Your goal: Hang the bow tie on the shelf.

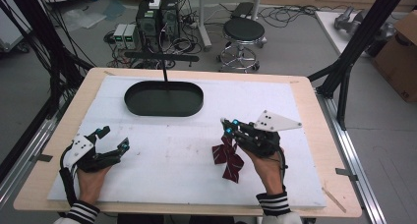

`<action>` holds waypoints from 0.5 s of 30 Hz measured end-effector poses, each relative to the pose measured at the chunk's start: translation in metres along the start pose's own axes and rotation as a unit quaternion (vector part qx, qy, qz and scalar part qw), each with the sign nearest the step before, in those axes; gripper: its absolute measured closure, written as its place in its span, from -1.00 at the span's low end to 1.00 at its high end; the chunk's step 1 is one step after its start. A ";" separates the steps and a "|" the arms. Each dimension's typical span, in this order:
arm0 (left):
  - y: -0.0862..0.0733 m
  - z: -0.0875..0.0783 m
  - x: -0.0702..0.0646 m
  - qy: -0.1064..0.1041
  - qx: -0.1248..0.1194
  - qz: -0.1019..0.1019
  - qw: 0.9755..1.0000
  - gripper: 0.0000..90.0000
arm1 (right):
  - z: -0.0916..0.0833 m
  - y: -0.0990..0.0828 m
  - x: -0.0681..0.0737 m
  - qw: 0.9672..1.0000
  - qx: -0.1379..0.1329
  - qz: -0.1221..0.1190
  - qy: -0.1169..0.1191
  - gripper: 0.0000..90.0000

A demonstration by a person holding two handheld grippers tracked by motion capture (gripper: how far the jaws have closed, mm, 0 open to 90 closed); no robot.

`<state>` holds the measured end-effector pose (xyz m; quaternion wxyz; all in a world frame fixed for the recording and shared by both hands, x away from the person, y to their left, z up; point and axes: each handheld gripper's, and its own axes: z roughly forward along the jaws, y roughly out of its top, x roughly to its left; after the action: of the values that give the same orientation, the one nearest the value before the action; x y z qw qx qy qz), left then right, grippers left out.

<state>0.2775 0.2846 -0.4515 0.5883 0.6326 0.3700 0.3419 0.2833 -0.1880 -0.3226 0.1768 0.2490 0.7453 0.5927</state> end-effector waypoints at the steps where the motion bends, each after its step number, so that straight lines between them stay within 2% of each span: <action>1: 0.000 0.000 0.000 0.000 0.000 0.000 1.000 -0.63 | 0.000 0.000 0.000 1.000 0.000 0.000 0.000 0.94; 5: 0.000 0.000 0.000 0.000 0.000 -0.001 1.000 -0.63 | 0.011 0.015 0.001 1.000 -0.016 0.002 -0.001 0.95; 9: 0.000 0.000 0.000 0.000 0.000 -0.002 1.000 -0.63 | 0.020 0.024 0.000 1.000 -0.020 0.001 0.013 0.94; 11: 0.000 0.000 0.001 0.000 0.001 -0.001 1.000 -0.63 | 0.032 0.035 0.001 1.000 -0.018 -0.006 0.022 0.94; 15: 0.000 0.000 0.001 0.002 0.001 -0.001 1.000 -0.63 | 0.046 0.048 0.003 0.999 -0.029 -0.011 0.016 0.94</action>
<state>0.2777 0.2851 -0.4515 0.5871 0.6321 0.3727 0.3419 0.3138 -0.1413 -0.2871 0.1786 0.2256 0.7334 0.6159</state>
